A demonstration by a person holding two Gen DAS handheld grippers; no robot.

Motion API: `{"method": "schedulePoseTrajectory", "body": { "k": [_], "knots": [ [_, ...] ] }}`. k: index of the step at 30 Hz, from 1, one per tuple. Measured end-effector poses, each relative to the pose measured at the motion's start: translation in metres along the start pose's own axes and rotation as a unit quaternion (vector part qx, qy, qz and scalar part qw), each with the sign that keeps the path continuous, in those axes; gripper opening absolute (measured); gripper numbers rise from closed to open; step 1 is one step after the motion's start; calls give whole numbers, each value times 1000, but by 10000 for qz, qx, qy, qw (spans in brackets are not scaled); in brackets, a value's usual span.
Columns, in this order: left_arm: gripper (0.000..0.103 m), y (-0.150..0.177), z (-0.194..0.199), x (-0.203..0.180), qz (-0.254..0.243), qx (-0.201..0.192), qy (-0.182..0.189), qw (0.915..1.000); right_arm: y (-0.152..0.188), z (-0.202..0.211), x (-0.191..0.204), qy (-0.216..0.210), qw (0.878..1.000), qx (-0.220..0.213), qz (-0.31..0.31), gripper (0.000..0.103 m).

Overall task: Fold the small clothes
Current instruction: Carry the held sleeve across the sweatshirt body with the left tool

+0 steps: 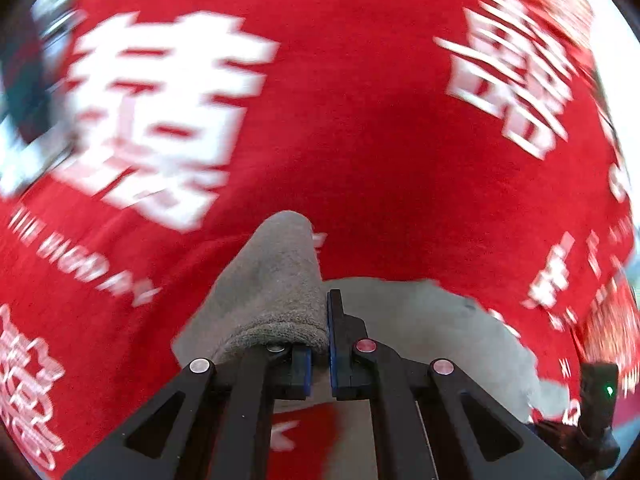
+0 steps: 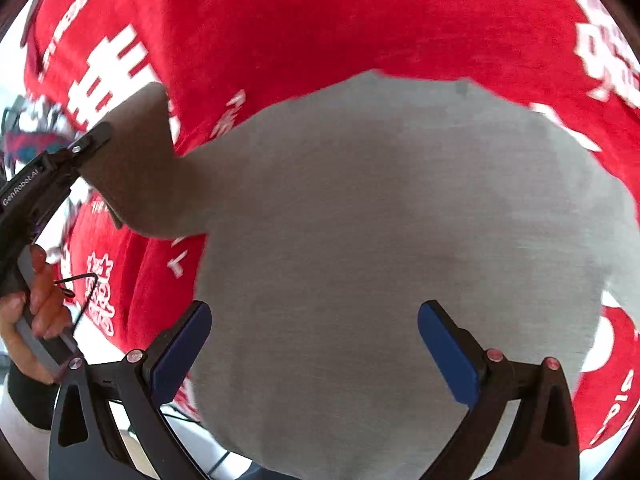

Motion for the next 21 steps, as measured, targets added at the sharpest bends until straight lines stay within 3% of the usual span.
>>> {"method": "schedulePoseTrajectory", "body": {
  "k": [4,7,10,12,14,16,17,18,19,21],
  "knots": [
    [7,49,-44,-95,-731,486,299,9957,14,19,-56,188,9989,-111,-416,103],
    [7,103,-92,-138,-1138,1035,234,9878,31,21,-95,308,9970,-58,-714,103],
    [7,155,-134,-153,-1513,1515,-52,9768,47,16,-125,398,9949,86,-927,103],
    [7,178,-153,-156,-1726,1618,-303,9711,55,10,-137,434,9935,195,-1032,103],
    [8,193,-163,-152,-1865,1735,-602,9651,55,7,-144,466,9928,252,-1076,103],
    [15,197,-161,-146,-1914,1764,-748,9626,50,7,-141,533,9932,218,-1011,103],
    [34,195,-156,-145,-1914,1725,-752,9633,44,7,-137,566,9940,180,-923,103],
    [69,191,-148,-142,-1901,1679,-783,9641,35,8,-130,621,9951,129,-754,103],
    [84,181,-134,-139,-1875,1543,-819,9666,28,9,-125,661,9961,79,-575,103],
    [90,159,-111,-133,-1893,1271,-790,9704,5,6,-104,739,9973,-24,-23,103]
  ]
}}
Point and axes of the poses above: each gripper's, at about its wrist camera, not at the fingertips, and z roughly against the way its jaws point, x to its left, y to its underside, the point moved 10 cm from there along -z, roughly the way its jaws point, and after that the axes turned 15 degrees about z, right-handed, at the moved point
